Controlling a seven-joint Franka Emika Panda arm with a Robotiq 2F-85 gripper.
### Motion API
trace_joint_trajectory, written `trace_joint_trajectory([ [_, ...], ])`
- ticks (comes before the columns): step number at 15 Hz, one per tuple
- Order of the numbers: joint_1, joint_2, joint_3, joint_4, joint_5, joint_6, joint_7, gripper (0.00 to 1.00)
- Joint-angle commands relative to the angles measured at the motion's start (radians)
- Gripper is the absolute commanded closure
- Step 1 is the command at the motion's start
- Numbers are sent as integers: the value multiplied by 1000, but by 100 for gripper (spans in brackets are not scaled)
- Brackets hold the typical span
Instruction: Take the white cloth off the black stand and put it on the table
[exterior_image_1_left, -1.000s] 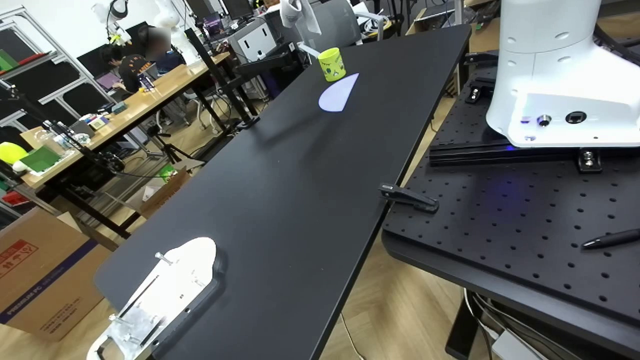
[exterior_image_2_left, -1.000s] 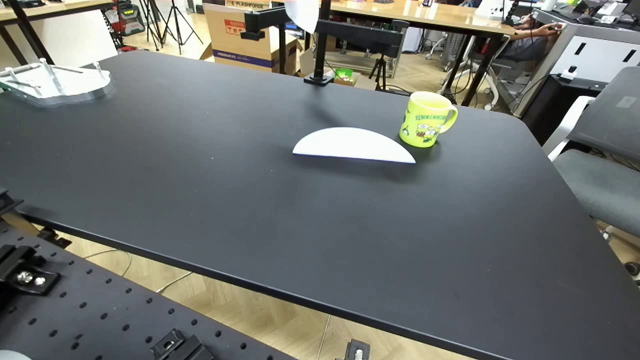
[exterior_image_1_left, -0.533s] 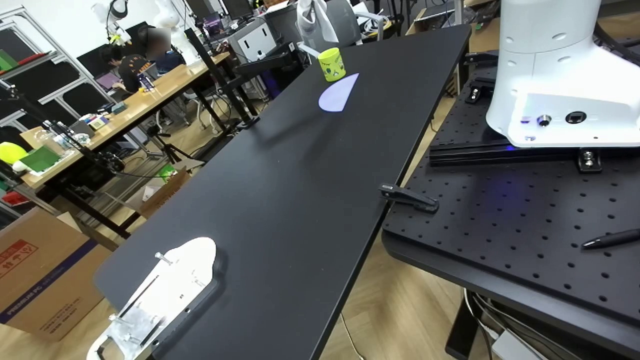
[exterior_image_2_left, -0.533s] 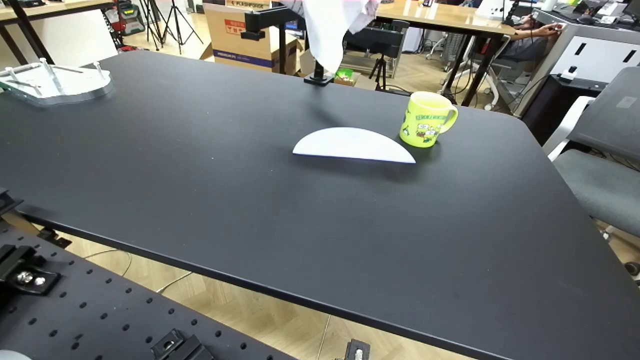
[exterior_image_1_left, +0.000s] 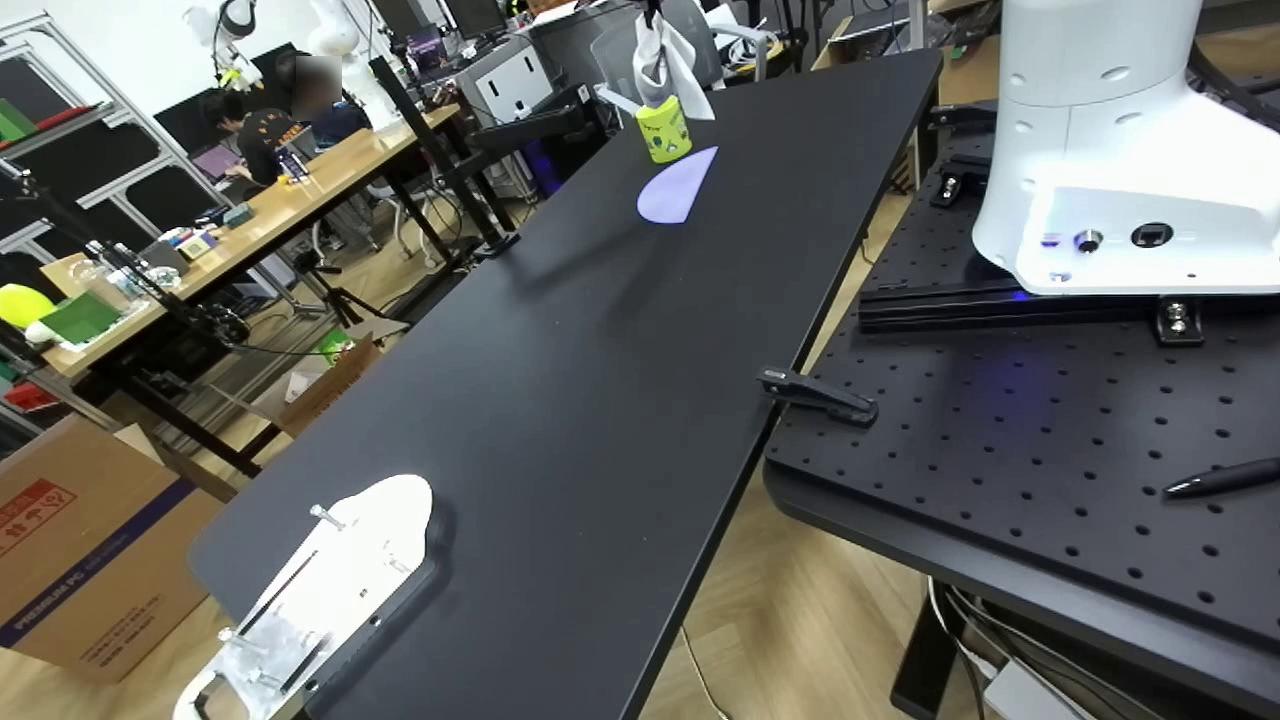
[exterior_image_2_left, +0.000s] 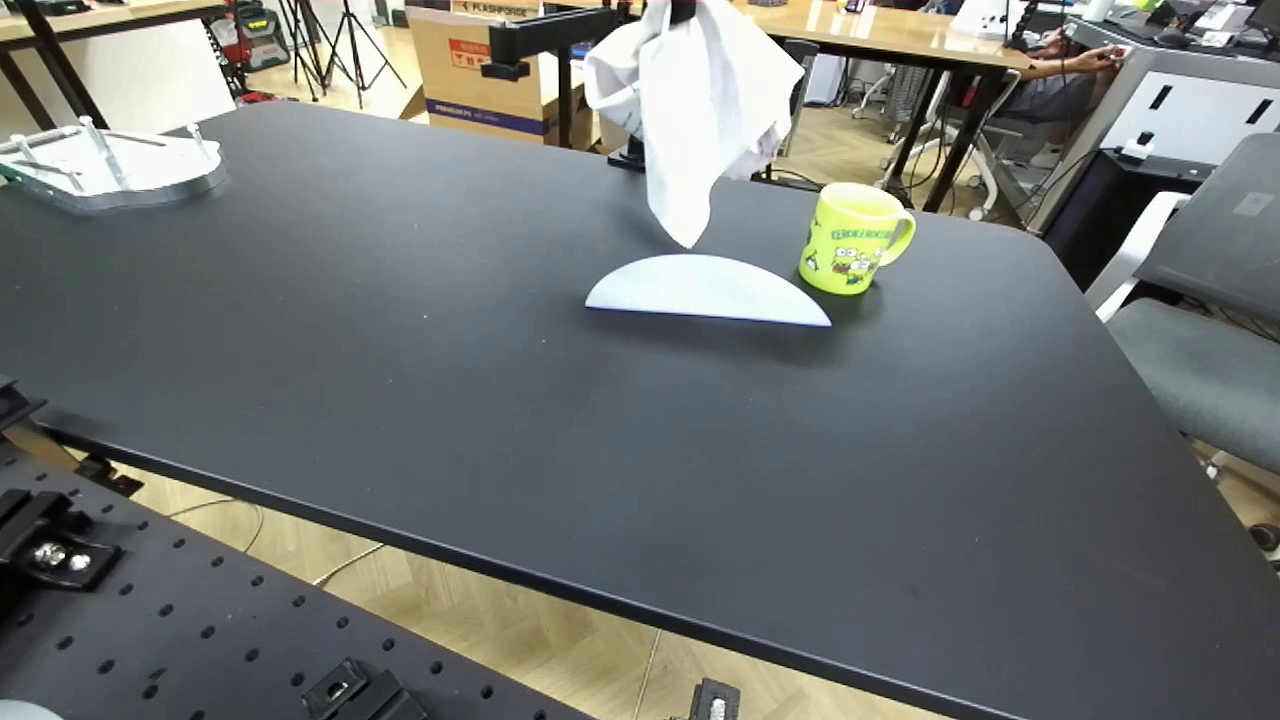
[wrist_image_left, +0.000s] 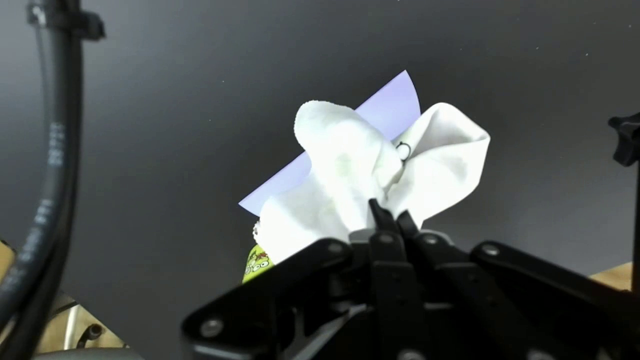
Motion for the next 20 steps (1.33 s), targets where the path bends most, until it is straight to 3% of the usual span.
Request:
trace_joint_trajectory([
  [1, -8, 59, -12, 18, -2, 63, 36, 99],
  [7, -7, 193, -9, 51, -61, 210, 131, 99],
  [8, -4, 207, -12, 55, -56, 207, 135, 73],
  [10, 3, 224, -18, 65, -48, 190, 136, 66],
  [17, 24, 137, -9, 31, -17, 60, 129, 17],
  [20, 32, 70, 0, 13, -3, -19, 137, 1],
])
